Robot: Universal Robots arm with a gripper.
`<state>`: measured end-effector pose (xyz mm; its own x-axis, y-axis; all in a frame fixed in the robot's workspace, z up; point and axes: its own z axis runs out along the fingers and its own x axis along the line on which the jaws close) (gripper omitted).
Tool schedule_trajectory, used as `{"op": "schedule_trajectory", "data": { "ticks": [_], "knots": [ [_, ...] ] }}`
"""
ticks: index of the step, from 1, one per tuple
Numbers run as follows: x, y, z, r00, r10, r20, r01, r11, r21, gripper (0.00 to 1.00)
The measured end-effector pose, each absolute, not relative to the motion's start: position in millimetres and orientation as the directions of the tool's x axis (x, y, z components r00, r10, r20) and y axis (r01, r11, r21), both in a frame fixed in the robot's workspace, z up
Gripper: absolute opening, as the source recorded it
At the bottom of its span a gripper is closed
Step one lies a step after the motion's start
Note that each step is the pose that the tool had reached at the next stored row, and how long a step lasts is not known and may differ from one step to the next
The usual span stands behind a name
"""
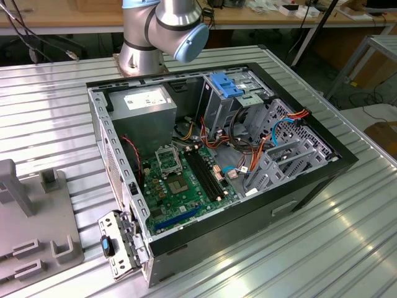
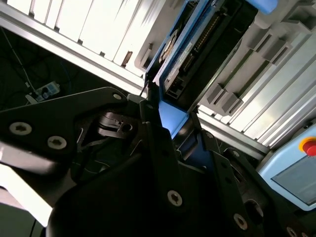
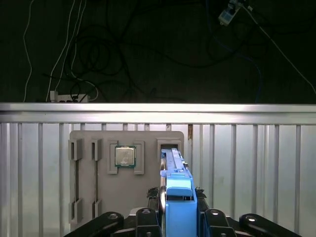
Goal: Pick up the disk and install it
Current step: 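Pick up the disk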
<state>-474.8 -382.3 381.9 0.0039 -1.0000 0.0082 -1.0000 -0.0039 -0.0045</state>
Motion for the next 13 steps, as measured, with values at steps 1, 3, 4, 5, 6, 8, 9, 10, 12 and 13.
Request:
{"op": "schedule_trajectory", "data": {
  "ticks": [1, 3, 4, 5, 6, 8, 9, 10, 12, 13],
  "knots": [
    [-474.8, -382.3, 382.8, 0.004, -1.000, 0.008, -1.000, -0.004, -0.004, 0.36],
    [-474.8, -382.3, 385.1, 0.004, -1.000, 0.008, -1.000, -0.004, -0.003, 0.36],
    [-474.8, -382.3, 386.2, 0.004, -1.000, 0.008, -1.000, -0.004, -0.003, 0.36],
    [-474.8, -382.3, 387.6, 0.004, -1.000, 0.008, -1.000, -0.004, -0.003, 0.36],
    [-474.8, -382.3, 389.6, 0.004, -1.000, 0.008, -1.000, -0.004, -0.002, 0.36],
    [-474.9, -382.3, 391.9, 0.004, -1.000, 0.008, -1.000, -0.004, -0.001, 0.36],
    [-474.8, -382.3, 392.7, 0.004, -1.000, 0.008, -1.000, -0.004, -0.001, 0.36],
    [-474.8, -382.3, 393.6, 0.004, -1.000, 0.008, -1.000, -0.004, 0.000, 0.36],
    [-474.8, -382.3, 395.0, 0.004, -1.000, 0.008, -1.000, -0.004, 0.000, 0.36],
    [-474.8, -382.4, 396.7, 0.004, -1.000, 0.008, -1.000, -0.004, 0.001, 0.36]
  ]
}}
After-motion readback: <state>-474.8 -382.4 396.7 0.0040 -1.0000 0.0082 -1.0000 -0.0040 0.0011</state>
